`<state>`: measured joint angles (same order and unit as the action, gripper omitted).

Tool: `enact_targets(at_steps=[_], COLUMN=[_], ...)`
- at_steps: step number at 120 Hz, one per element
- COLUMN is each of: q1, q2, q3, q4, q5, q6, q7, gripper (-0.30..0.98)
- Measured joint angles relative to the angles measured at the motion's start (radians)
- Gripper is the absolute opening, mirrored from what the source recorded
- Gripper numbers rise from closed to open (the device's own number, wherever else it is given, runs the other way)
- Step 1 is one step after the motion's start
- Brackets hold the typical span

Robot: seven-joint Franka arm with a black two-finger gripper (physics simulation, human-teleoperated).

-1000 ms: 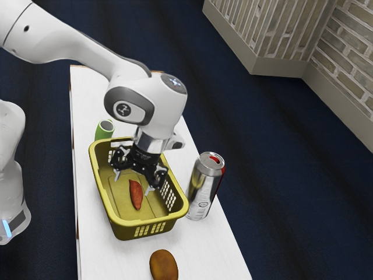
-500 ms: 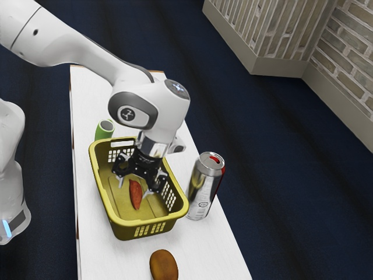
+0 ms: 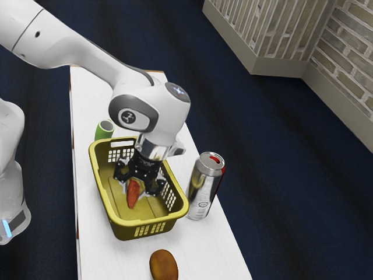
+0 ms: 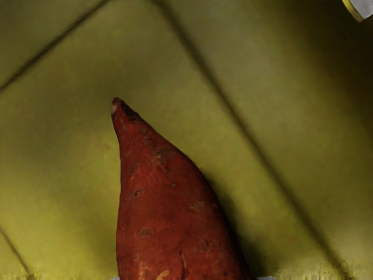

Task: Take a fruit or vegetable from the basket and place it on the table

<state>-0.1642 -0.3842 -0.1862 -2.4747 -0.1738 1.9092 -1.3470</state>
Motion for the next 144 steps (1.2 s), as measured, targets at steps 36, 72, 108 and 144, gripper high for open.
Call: enact_targets(at_steps=[36, 72, 108, 144], q1=[0.003, 0.017, 0.106, 0.379], q2=[-0.028, -0.072, -0.125, -0.105], q3=[-0.014, -0.026, 0.015, 0.105], q4=[0.011, 0.23, 0.469, 0.486], q5=[-0.002, 0.007, 0.138, 0.288], q6=[-0.007, -0.175, -0.507, -0.629], q7=[-0.015, -0.036, 0.04, 0.32], gripper=[0.16, 0.16, 0.15, 0.16])
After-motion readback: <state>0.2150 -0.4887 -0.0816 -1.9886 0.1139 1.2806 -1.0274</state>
